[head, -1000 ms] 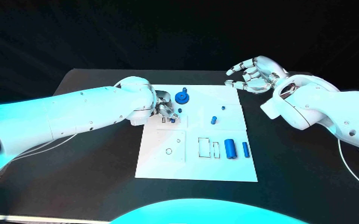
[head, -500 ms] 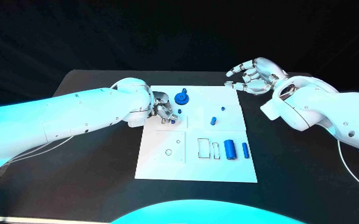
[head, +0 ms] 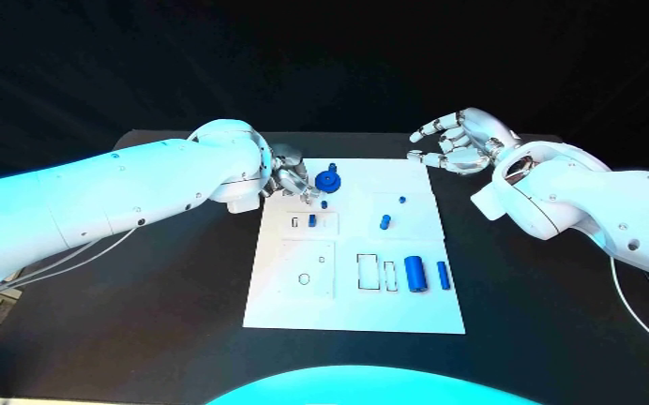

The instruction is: Assemble the parts on the task board

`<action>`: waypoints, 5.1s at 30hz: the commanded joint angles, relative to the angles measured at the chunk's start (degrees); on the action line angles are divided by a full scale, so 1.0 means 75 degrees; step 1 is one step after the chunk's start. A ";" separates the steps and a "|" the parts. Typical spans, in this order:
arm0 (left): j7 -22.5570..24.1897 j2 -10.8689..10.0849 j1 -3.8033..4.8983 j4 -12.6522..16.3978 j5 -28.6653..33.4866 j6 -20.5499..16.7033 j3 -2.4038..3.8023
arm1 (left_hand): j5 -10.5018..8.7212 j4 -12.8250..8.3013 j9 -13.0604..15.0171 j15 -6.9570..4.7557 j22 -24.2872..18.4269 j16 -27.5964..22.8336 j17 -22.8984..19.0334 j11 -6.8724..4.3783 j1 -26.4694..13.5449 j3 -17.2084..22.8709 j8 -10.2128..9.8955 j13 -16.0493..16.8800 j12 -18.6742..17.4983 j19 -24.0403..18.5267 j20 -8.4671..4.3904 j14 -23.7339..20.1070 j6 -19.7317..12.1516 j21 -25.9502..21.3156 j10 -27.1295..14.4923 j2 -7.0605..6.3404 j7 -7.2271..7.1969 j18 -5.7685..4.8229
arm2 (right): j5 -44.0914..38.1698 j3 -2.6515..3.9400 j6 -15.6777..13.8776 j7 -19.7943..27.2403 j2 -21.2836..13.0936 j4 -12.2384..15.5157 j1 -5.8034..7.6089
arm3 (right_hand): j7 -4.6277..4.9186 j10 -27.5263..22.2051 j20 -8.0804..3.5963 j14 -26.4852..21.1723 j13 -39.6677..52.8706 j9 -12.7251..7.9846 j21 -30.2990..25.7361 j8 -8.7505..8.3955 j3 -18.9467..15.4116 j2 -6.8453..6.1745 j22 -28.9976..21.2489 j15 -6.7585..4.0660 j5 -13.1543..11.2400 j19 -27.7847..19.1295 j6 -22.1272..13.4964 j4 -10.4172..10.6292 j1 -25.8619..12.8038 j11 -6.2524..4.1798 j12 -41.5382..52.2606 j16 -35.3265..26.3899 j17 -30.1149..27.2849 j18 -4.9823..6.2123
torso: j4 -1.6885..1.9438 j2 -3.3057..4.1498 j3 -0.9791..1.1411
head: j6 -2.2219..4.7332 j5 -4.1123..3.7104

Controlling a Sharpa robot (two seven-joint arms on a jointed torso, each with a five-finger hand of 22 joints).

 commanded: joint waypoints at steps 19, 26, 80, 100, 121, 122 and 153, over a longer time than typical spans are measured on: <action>0.0271 0.0950 0.0497 -0.2125 0.0065 0.0106 0.0005 | 0.0036 0.0012 -0.0630 0.0266 -0.0431 -0.0255 0.1348 0.0250 0.0541 0.0034 -0.0794 -0.1137 -0.0934 -0.0244 0.0227 0.0489 -0.0430 -0.0296 -0.0941 0.0073 0.0295 0.0213 | 0.0025 0.0002 0.0006 0.0098 0.0064 -0.0068 -0.0012 | -0.0026 -0.0101 0.0014 0.0595 0.0596 -0.0014 -0.0091 0.0050 -0.0046 0.0027 0.0701 0.0011 -0.0019 -0.0060 -0.0034 -0.0017 -0.0101 0.0003 -0.0070 -0.0065 0.1262 0.0111 | -0.0022 0.0050 -0.0006 | 0.0227 0.0046; 0.0236 0.1268 0.0487 -0.2697 0.0058 0.0644 -0.0133 | -0.0011 0.0023 -0.0688 0.0258 -0.0430 -0.0252 0.1347 0.0232 0.0441 -0.0044 -0.0767 -0.1203 -0.0969 -0.0241 0.0240 0.0486 -0.0296 -0.0304 -0.0976 0.0061 0.0264 0.0217 | 0.0026 0.0002 0.0004 0.0097 0.0067 -0.0060 -0.0013 | -0.0026 -0.0101 0.0014 0.0595 0.0596 -0.0014 -0.0091 0.0050 -0.0046 0.0027 0.0701 0.0011 -0.0019 -0.0060 -0.0034 -0.0017 -0.0101 0.0003 -0.0070 -0.0065 0.1262 0.0111 | -0.0014 0.0054 -0.0013 | 0.0224 0.0058; 0.0309 0.1639 0.0234 -0.3395 0.0603 0.1266 -0.0337 | 0.0008 -0.0011 -0.0732 0.0126 0.0069 0.0074 0.1709 0.0067 0.0803 0.0042 -0.0510 -0.0819 -0.0534 0.0044 0.0168 0.0670 0.0315 -0.0026 -0.0472 0.0322 0.0083 0.0124 | 0.0023 0.0002 0.0009 0.0102 0.0104 -0.0063 -0.0015 | -0.0027 -0.0095 0.0012 0.0594 0.0600 -0.0018 -0.0106 0.0058 -0.0037 0.0049 0.0696 0.0008 0.0007 -0.0062 -0.0041 -0.0029 -0.0099 0.0000 -0.0067 -0.0070 0.1258 0.0112 | -0.0019 0.0045 -0.0010 | 0.0113 0.0037; 0.0361 0.1627 0.0191 -0.3434 0.1016 0.0972 -0.0347 | -0.0030 -0.0278 -0.0073 -0.0045 0.0292 0.0157 0.1806 -0.0136 0.2115 0.1185 0.0119 -0.0730 -0.0466 0.0146 0.0002 0.0717 0.0391 0.0089 -0.0242 0.0537 -0.0140 0.0089 | 0.0022 0.0002 0.0035 0.0091 0.0115 -0.0075 -0.0016 | -0.0029 -0.0099 0.0010 0.0594 0.0595 -0.0019 -0.0114 0.0064 -0.0029 0.0058 0.0692 0.0007 0.0026 -0.0064 -0.0041 -0.0034 -0.0092 -0.0002 -0.0072 -0.0071 0.1258 0.0114 | -0.0022 0.0029 -0.0005 | 0.0050 0.0025; 0.0320 0.0897 0.0193 -0.2742 0.2122 0.0855 -0.0298 | 0.0006 -0.0874 0.0904 -0.0100 0.0498 0.0229 0.1897 -0.0201 0.2018 0.2995 0.0873 -0.0581 -0.0313 0.0230 -0.0050 0.0758 0.0172 0.0189 -0.0031 0.0227 -0.0213 0.0053 | 0.0022 0.0002 0.0076 0.0071 0.0089 -0.0107 -0.0027 | -0.0029 -0.0094 0.0009 0.0592 0.0598 -0.0020 -0.0120 0.0070 -0.0021 0.0069 0.0690 0.0005 0.0054 -0.0064 -0.0042 -0.0032 -0.0095 -0.0003 -0.0069 -0.0077 0.1249 0.0114 | 0.0007 0.0027 0.0001 | 0.0050 0.0020; 0.0338 0.0833 0.0193 -0.2652 0.2120 0.0831 -0.0299 | 0.0035 -0.0972 0.0934 -0.0109 0.0501 0.0248 0.1922 -0.0210 0.1980 0.3186 0.0888 -0.0565 -0.0302 0.0229 -0.0054 0.0769 0.0186 0.0190 -0.0009 0.0130 -0.0213 0.0052 | 0.0022 0.0002 0.0075 0.0070 0.0087 -0.0109 -0.0027 | -0.0029 -0.0094 0.0009 0.0592 0.0598 -0.0020 -0.0120 0.0070 -0.0021 0.0069 0.0690 0.0005 0.0054 -0.0064 -0.0042 -0.0032 -0.0095 -0.0003 -0.0069 -0.0077 0.1249 0.0114 | 0.0012 0.0025 0.0004 | 0.0047 0.0022; 0.0413 -0.0374 -0.0346 -0.0031 -0.0322 -0.0878 -0.0361 | 0.0695 -0.1601 0.1086 -0.0221 0.1070 0.0317 0.2012 -0.0344 0.1264 0.4228 0.0999 -0.0211 0.0006 0.0561 -0.0162 0.0806 0.0587 0.0507 0.0530 -0.0372 -0.0351 -0.0057 | 0.0022 0.0000 0.0146 0.0064 0.0030 -0.0117 -0.0110 | -0.0030 -0.0101 0.0008 0.0590 0.0591 -0.0021 -0.0130 0.0074 -0.0018 0.0071 0.0685 0.0004 0.0082 -0.0066 -0.0042 -0.0031 -0.0100 -0.0003 -0.0075 -0.0083 0.1241 0.0116 | 0.0012 0.0024 0.0007 | 0.0039 0.0156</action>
